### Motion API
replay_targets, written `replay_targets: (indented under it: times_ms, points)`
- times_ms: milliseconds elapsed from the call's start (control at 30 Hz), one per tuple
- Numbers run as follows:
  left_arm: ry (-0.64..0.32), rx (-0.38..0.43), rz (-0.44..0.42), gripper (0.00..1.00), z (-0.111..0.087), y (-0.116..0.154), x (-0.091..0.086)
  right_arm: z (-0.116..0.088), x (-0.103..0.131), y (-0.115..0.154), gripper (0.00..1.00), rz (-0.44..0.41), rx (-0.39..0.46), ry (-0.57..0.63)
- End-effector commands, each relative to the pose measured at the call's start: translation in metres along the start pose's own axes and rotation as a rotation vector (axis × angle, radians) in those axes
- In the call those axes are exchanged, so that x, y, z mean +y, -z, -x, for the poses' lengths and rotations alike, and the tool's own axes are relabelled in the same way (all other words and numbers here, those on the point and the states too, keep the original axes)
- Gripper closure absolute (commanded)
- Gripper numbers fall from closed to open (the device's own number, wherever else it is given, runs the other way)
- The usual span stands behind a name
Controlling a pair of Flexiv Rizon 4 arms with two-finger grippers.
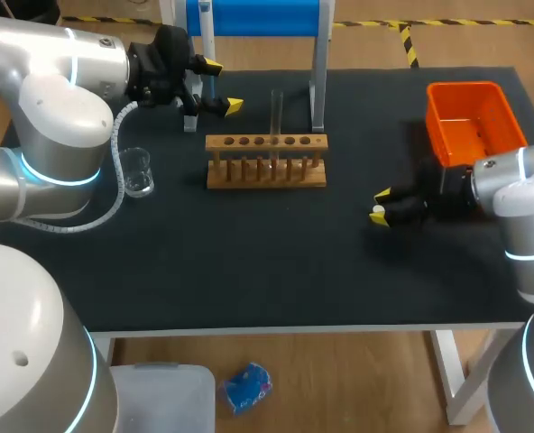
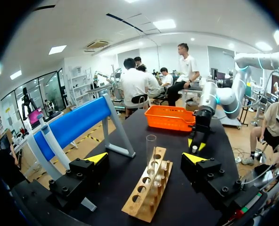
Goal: Invert the test tube, pick up the pipette, mount the tip to pipette, aspirate from beaker and dispense into the tube, eject the tip, return the pipette, and cap with the stopper.
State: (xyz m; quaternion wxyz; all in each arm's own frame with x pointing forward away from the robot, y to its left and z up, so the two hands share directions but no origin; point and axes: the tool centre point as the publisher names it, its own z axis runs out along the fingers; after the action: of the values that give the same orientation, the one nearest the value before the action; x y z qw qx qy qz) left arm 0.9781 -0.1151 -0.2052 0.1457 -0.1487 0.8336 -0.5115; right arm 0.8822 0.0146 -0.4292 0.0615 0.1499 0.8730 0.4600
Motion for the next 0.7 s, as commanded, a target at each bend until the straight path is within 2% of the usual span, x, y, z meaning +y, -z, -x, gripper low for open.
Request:
replay_targets:
  times_ms: [33,167,200,267,300,333,400,700]
  points:
    - [-0.002,-0.002,-0.004,0.00,-0.0003,-0.0002,0.0011,-0.0022,-0.0001,0.0012,0.52,0.001,-0.004,0.003]
    - [-0.002,-0.002,-0.004,0.00,-0.0003,-0.0002,0.0011,-0.0024,0.0000,0.0014,0.56,0.001,-0.006,0.004]
    - [-0.002,-0.002,-0.004,0.00,-0.0003,-0.0002,0.0011,-0.0025,-0.0001,0.0014,0.64,0.001,-0.005,0.004]
    - [-0.002,-0.002,-0.004,0.00,-0.0003,-0.0002,0.0011,-0.0025,-0.0002,0.0015,0.69,0.000,-0.006,0.004]
    - [-0.002,-0.002,-0.004,0.00,-0.0003,-0.0002,0.0011,-0.0025,-0.0002,0.0016,0.76,0.000,-0.006,0.004]
    - [-0.002,-0.002,-0.004,0.00,-0.0003,-0.0002,0.0011,-0.0025,-0.0003,0.0016,0.89,0.000,-0.007,0.004]
    - [-0.002,-0.002,-0.004,0.00,-0.0003,-0.0002,0.0011,-0.0024,-0.0003,0.0017,1.00,0.000,-0.008,0.003]
    - [-0.002,-0.002,-0.004,0.00,-0.0003,-0.0002,0.0011,-0.0009,-0.0021,0.0028,1.00,-0.002,-0.014,-0.002]
